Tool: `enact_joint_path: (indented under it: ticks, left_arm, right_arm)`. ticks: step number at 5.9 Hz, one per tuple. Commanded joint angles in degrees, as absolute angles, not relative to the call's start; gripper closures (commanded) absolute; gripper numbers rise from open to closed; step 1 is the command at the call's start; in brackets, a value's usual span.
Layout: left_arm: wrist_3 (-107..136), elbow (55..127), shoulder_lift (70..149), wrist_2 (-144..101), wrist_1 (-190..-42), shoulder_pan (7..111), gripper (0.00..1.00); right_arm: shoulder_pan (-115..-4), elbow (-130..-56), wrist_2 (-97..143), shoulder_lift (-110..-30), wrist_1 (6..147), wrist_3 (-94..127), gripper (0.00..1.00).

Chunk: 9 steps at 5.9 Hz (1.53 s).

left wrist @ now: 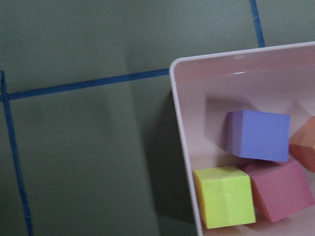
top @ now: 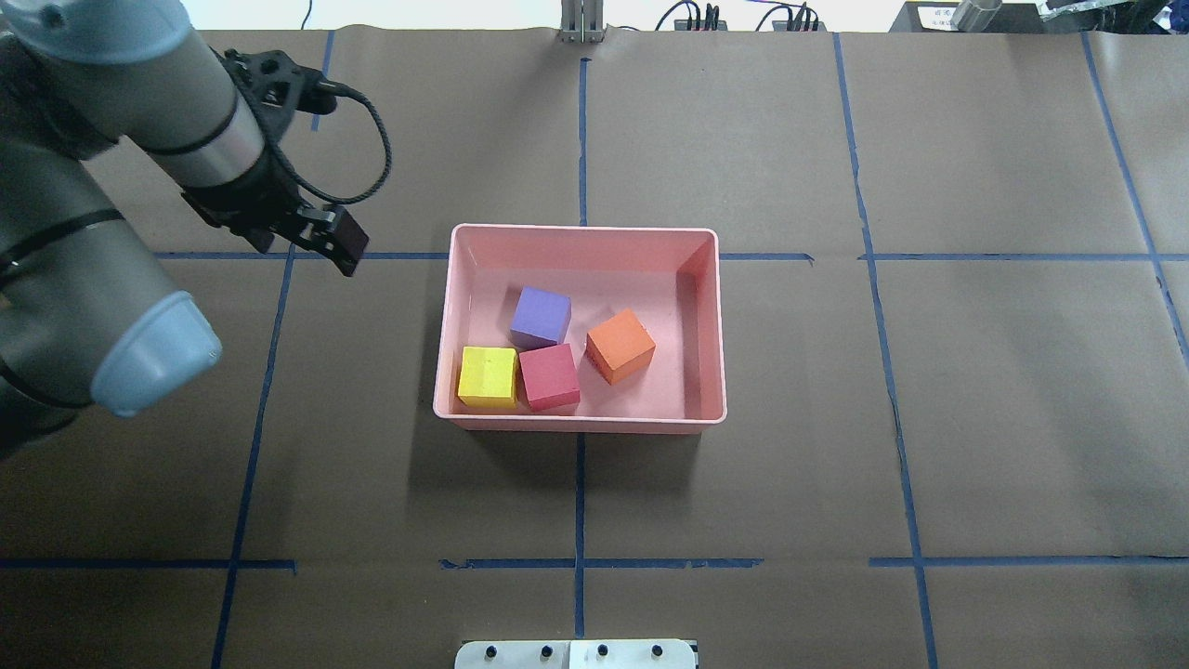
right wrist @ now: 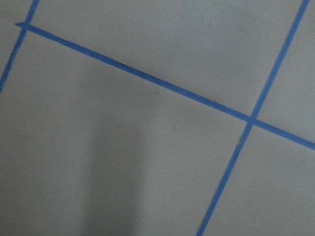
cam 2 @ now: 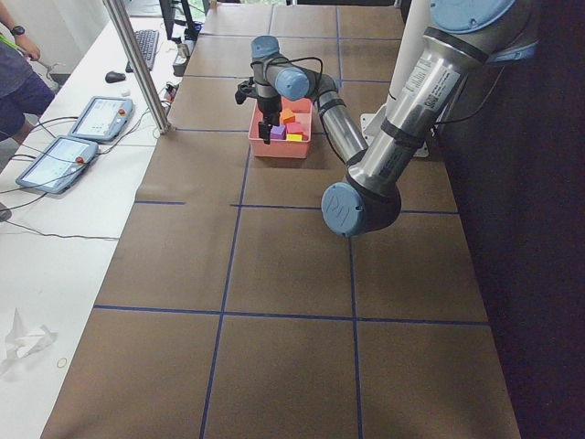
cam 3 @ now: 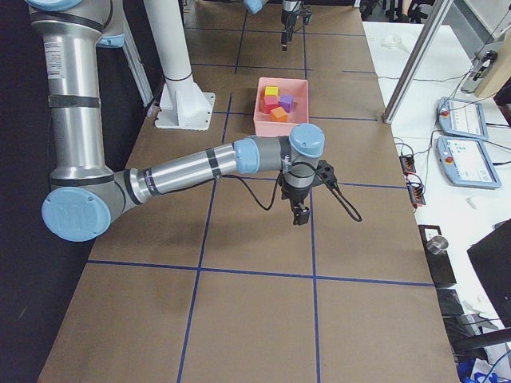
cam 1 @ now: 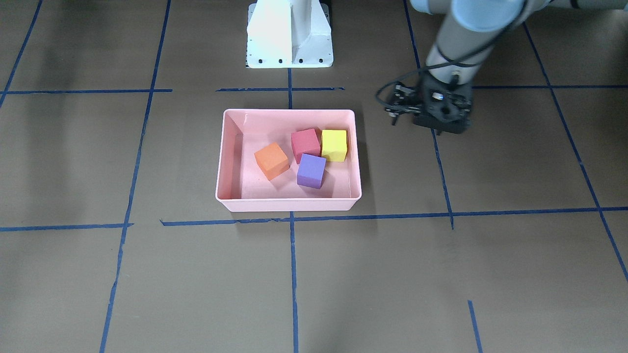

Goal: Place blocks into pink bin with both arms

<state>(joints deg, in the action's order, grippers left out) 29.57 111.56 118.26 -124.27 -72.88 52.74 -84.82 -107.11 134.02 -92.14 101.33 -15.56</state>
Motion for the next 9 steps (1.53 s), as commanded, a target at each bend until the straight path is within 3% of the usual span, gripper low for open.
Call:
enact_joint_path:
  ticks: [1, 4, 6, 9]
  left_arm:
    - [10.11, 111.45, 107.9, -129.08, -72.6, 64.8, 0.0]
    - [-11.55, 108.65, 90.23, -131.84, -74.0, 81.17, 0.0]
    - [-16.57, 104.78, 83.54, -132.01, -77.93, 87.69, 0.0]
    - [-16.17, 103.02, 80.34, -131.57, -77.87, 88.42, 0.0]
  right_arm:
    - [-90.77, -107.4, 134.82, -100.42, 101.08, -19.07, 0.0]
    - [-91.14, -107.4, 134.74, -100.2, 100.81, -16.45, 0.0]
    - [-91.14, -107.49, 134.82, -100.11, 100.72, -15.73, 0.0]
    - [-91.14, -107.75, 134.82, -100.11, 100.72, -15.73, 0.0]
